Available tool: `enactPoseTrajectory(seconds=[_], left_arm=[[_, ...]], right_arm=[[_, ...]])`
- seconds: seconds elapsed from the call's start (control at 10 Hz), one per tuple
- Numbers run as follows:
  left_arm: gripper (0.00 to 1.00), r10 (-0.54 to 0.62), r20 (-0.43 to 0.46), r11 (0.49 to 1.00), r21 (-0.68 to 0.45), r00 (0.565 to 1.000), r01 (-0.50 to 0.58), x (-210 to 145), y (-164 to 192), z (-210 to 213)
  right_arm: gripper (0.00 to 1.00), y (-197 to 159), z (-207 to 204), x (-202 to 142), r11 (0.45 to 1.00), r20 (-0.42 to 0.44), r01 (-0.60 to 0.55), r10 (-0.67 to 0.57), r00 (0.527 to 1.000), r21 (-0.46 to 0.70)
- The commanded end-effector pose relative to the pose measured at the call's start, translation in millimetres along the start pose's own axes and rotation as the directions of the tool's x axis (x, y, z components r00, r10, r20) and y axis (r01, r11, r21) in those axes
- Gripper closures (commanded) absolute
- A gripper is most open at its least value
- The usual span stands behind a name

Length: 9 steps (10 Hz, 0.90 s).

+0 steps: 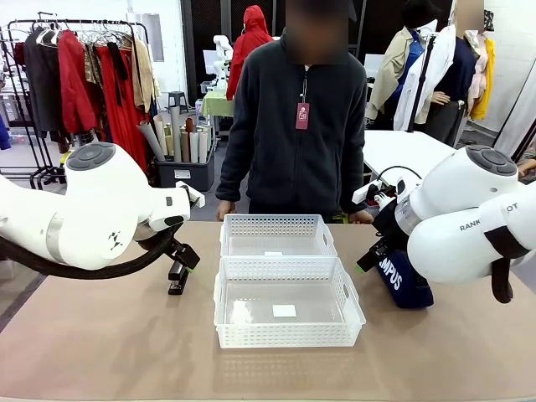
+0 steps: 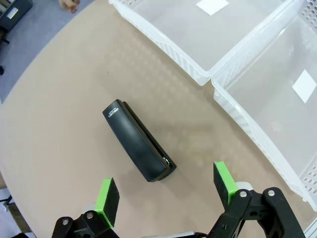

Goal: Distribute items into two baskets.
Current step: Pick up the Pencil pouch that the person points to.

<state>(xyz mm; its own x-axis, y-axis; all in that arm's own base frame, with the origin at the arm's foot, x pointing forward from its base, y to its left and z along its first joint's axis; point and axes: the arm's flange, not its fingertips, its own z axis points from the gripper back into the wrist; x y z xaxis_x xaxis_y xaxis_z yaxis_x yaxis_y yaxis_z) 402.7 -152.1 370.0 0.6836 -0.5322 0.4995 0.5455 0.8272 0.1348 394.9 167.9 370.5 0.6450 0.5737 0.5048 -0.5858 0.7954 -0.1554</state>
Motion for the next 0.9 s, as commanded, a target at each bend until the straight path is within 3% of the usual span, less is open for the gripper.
enactPoseTrajectory(seconds=[0.0, 0.5, 0.8], left_arm=[[0.0, 0.0, 0.0, 1.0, 0.0, 1.0, 0.0, 0.0, 0.3, 0.2], [0.0, -0.043, -0.043, 0.999, -0.002, 0.998, 0.043, 7.7, -12.8, 23.7], [0.0, -0.019, -0.069, 0.999, -0.035, 0.997, 0.017, 18.1, -10.3, 43.4]], right_arm=[[0.0, -0.2, 0.7, 0.3, 1.0, 0.002, 0.001, -0.001, 1.0, 0.0], [0.0, 4.9, 12.3, 15.4, 1.0, -0.007, 0.009, -0.009, 1.0, 0.025], [0.0, -7.7, 29.0, 35.2, 0.991, -0.041, 0.072, -0.068, 0.997, 0.114]])
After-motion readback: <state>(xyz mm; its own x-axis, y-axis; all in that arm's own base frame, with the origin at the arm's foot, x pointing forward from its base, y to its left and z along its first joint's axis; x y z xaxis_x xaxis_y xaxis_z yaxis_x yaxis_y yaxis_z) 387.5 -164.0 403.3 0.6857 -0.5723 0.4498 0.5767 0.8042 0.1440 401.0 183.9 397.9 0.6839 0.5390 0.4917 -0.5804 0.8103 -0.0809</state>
